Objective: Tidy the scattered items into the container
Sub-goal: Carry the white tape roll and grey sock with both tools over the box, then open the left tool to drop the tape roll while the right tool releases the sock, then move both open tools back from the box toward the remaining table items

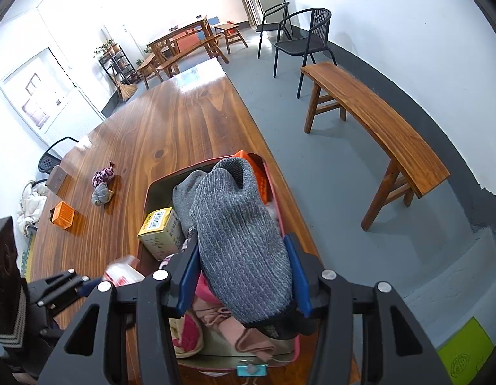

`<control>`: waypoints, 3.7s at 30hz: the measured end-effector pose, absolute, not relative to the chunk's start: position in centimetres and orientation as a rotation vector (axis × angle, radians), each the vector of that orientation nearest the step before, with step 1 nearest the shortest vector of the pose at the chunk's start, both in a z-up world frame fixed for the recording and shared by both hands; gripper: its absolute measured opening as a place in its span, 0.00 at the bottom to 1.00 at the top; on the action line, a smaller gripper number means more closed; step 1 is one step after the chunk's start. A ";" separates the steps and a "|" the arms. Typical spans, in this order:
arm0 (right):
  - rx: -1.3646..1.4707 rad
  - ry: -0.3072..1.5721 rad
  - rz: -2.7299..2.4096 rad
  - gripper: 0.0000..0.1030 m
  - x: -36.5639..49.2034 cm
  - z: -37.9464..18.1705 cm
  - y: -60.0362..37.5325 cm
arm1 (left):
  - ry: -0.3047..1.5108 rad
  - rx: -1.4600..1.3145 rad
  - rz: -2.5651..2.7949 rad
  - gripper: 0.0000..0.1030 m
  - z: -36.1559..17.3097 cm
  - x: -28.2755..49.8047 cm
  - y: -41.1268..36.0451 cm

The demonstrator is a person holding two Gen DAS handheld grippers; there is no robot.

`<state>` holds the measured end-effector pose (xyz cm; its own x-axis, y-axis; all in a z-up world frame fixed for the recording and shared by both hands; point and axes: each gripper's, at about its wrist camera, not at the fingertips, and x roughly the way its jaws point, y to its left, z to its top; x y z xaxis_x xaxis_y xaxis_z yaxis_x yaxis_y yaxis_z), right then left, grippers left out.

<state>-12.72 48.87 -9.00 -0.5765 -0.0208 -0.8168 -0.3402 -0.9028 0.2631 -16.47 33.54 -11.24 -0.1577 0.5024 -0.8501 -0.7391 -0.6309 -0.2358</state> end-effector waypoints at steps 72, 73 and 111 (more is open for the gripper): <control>-1.477 0.435 2.760 0.60 -19.1 -8.7 40.7 | 0.018 -1.400 2.132 0.99 -12.4 -19.7 22.9; -1.487 0.429 2.763 0.60 -19.3 -8.8 40.0 | 0.014 -1.405 2.143 0.99 -12.6 -19.9 22.3; -1.768 0.436 2.683 0.60 -25.3 -13.6 18.6 | -0.182 -1.545 2.500 0.99 -15.4 -31.5 -4.7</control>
